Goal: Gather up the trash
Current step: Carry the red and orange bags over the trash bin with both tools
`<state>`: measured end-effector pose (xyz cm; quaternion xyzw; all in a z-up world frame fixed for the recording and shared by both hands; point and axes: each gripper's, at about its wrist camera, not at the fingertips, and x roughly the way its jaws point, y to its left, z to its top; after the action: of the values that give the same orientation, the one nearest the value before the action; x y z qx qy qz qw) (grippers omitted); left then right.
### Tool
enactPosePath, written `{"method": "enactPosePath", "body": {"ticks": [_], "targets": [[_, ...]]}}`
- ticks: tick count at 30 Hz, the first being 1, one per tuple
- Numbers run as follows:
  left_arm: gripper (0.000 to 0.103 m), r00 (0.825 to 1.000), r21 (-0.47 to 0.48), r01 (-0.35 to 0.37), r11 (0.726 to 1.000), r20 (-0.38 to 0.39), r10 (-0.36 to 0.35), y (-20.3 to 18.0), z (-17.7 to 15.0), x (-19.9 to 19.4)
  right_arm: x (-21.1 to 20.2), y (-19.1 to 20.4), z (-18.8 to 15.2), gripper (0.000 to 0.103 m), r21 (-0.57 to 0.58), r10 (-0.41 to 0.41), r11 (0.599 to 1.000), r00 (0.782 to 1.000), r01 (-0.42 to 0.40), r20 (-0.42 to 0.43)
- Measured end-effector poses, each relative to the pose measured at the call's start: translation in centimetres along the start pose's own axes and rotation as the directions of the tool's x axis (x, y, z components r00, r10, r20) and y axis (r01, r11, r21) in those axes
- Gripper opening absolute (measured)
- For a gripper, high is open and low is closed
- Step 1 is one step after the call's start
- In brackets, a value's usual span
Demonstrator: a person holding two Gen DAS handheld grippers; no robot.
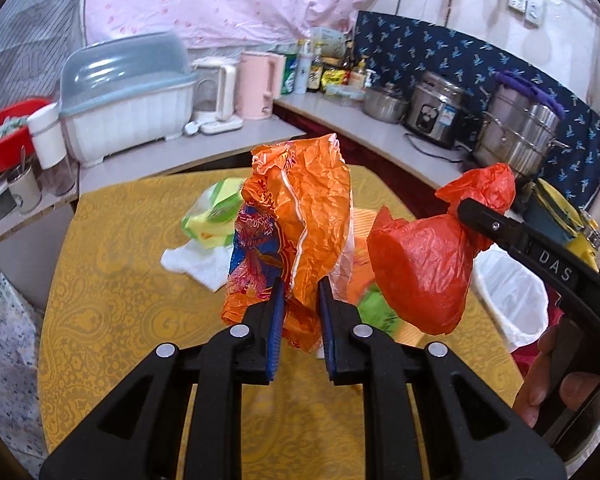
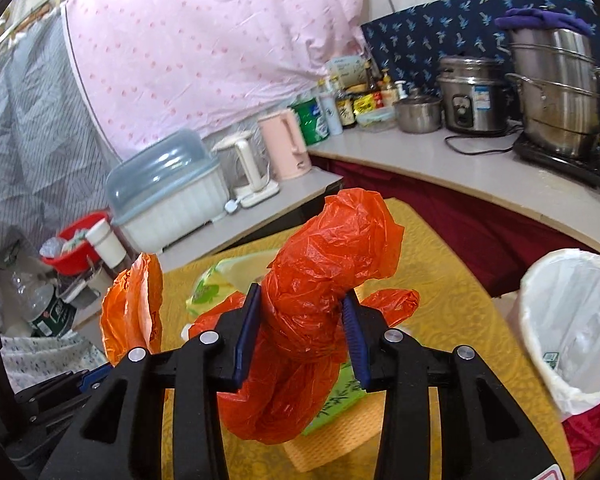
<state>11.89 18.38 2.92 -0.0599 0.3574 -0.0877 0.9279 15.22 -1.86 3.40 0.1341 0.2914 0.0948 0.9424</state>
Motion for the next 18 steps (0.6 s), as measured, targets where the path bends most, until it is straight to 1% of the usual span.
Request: {"method": "enactPosePath", "body": {"ticks": [4,7,13,18], "targets": [[0.016,0.999,0.044,0.040,0.998,0.025,-0.041,-3.4,0.9,-0.8,-3.1,-2.6,1.1,0.037,0.035,-0.025,0.999,0.998,0.023,0.059],[0.016,0.997,0.074,0.064,0.995,0.028,-0.066,-5.7,1.2,-0.9,-5.0,-4.8,1.5,0.037,0.061,-0.053,0.997,0.994,0.047,0.094],[0.016,0.993,0.147,0.113,0.983,0.020,-0.117,-11.4,1.9,-0.1,-7.9,-9.7,1.9,0.037,0.118,-0.128,0.987,0.983,0.113,0.129],[0.016,0.987,0.210,0.159,0.965,-0.002,-0.163,-16.3,1.9,0.9,-10.1,-14.0,1.8,0.037,0.172,-0.195,0.971,0.969,0.169,0.150]]}}
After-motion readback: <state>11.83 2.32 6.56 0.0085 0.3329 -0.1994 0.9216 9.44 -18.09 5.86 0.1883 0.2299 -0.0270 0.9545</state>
